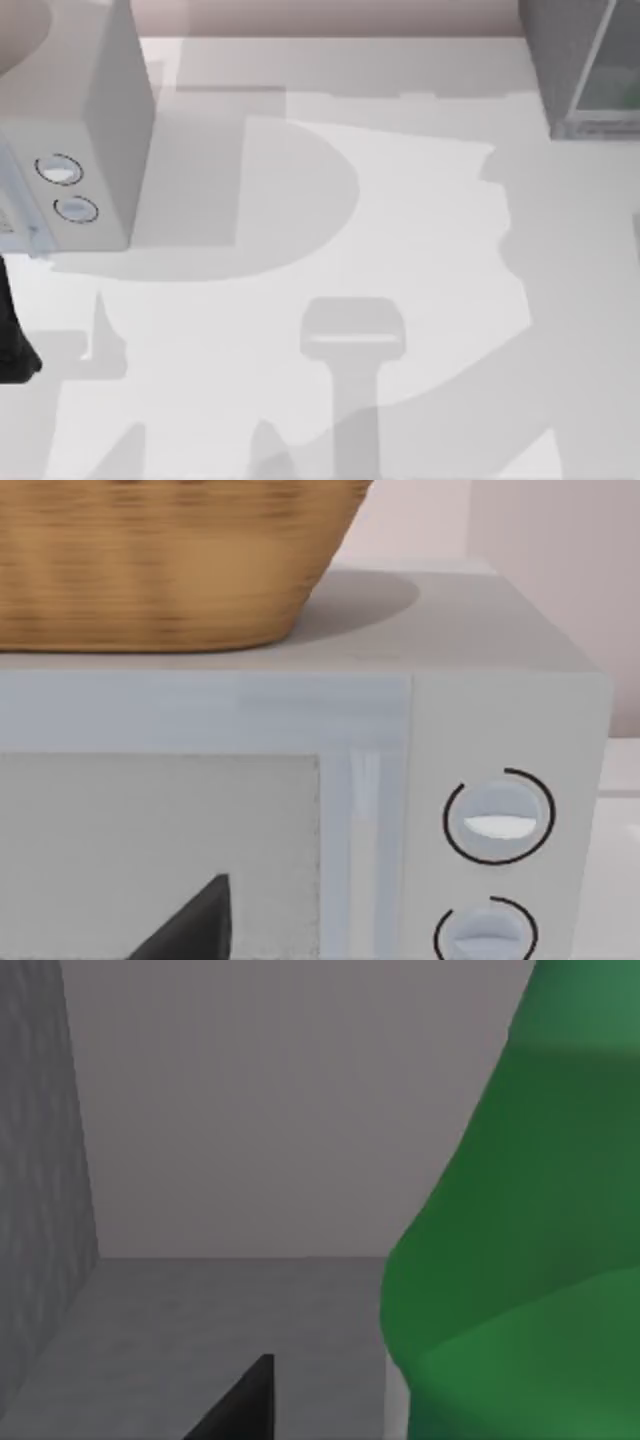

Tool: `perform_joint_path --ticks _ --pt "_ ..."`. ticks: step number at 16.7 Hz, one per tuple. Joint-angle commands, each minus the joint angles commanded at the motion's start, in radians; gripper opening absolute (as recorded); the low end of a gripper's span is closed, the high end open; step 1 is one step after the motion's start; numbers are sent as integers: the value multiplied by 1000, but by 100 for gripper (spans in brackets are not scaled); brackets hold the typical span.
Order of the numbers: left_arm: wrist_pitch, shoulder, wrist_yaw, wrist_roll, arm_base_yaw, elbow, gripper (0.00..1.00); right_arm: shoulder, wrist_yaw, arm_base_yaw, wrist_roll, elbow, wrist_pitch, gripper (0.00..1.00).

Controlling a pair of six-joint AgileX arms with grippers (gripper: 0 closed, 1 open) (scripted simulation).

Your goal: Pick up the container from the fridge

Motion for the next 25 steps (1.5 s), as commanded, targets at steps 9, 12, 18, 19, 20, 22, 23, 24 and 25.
perform_joint_path --ticks 9,12,18,19,20,22,23,24,25 --pt "0 0 0 0 0 0 100 0 0 0 0 0 0 2" --pt "0 0 0 0 0 0 100 0 0 0 0 0 0 0" --pt "0 0 0 0 0 0 100 -1 0 -3 1 -1 0 0" --pt "0 0 0 0 0 0 100 -4 0 -3 2 -1 -4 0" --pt "0 0 0 0 0 0 100 -17 0 -2 2 1 -18 0" --pt "0 0 0 0 0 0 100 -57 -1 -2 2 9 -65 0" --pt "0 0 0 0 0 0 100 -72 -1 -2 2 15 -84 0" --pt "0 0 0 0 0 0 100 -87 -1 -2 2 19 -108 0" --pt "0 0 0 0 0 0 100 -108 -1 -2 2 22 -136 0"
